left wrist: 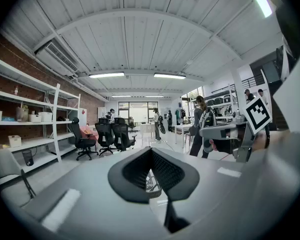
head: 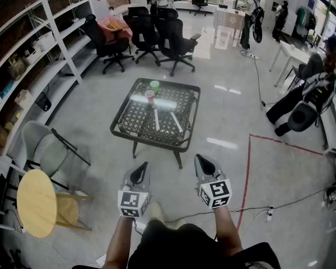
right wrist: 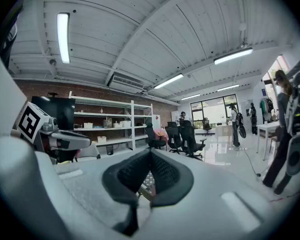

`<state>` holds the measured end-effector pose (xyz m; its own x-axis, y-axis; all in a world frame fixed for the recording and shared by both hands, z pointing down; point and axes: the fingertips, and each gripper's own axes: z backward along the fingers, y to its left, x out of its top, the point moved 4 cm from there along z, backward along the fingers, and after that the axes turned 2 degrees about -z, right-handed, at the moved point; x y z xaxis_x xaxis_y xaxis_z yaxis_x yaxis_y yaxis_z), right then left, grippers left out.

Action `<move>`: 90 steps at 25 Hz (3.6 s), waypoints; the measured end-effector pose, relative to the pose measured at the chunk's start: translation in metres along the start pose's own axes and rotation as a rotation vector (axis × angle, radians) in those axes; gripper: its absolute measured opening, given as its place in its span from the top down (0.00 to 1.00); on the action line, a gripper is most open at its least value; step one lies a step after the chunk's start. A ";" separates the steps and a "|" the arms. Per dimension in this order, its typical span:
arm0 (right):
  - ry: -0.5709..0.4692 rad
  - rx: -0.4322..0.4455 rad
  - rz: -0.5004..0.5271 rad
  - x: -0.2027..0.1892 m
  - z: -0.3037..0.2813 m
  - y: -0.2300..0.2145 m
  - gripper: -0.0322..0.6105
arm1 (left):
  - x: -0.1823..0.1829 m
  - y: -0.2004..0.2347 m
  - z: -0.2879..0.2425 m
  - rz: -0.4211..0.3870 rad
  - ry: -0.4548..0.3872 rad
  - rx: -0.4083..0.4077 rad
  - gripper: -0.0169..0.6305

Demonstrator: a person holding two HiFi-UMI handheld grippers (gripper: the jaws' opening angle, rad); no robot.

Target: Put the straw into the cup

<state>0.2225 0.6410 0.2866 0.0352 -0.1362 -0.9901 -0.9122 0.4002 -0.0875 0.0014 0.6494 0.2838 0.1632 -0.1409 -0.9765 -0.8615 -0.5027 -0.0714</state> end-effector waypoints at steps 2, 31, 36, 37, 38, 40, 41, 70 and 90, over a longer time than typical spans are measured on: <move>0.002 -0.001 -0.002 -0.004 0.000 0.002 0.95 | -0.003 0.000 0.000 -0.003 -0.004 -0.003 0.96; 0.076 -0.005 -0.003 -0.014 -0.010 -0.019 0.95 | 0.001 -0.006 -0.030 0.013 -0.017 -0.015 0.96; 0.072 -0.010 0.006 -0.016 -0.065 -0.032 0.95 | -0.005 0.033 -0.077 0.019 -0.020 -0.019 0.96; 0.071 -0.016 0.007 -0.016 -0.079 -0.035 0.95 | -0.007 0.042 -0.089 0.019 -0.015 -0.025 0.96; 0.072 -0.021 0.005 -0.016 -0.094 -0.039 0.95 | -0.008 0.051 -0.101 0.020 -0.007 -0.033 0.96; 0.081 -0.030 -0.004 -0.016 -0.125 -0.045 0.95 | -0.008 0.070 -0.126 0.020 0.004 -0.050 0.96; 0.088 -0.035 -0.008 -0.015 -0.141 -0.049 0.95 | -0.006 0.079 -0.139 0.020 0.008 -0.061 0.96; 0.281 -0.122 -0.076 -0.042 -0.433 -0.111 0.95 | -0.037 0.267 -0.390 0.086 0.098 -0.193 0.97; 0.460 -0.022 -0.100 -0.131 -0.517 -0.171 0.95 | -0.112 0.273 -0.470 0.172 0.252 -0.138 0.96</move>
<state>0.1627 0.1225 0.4886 -0.0564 -0.5626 -0.8248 -0.9223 0.3457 -0.1727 -0.0257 0.1275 0.4689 0.1496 -0.4313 -0.8897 -0.8161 -0.5619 0.1352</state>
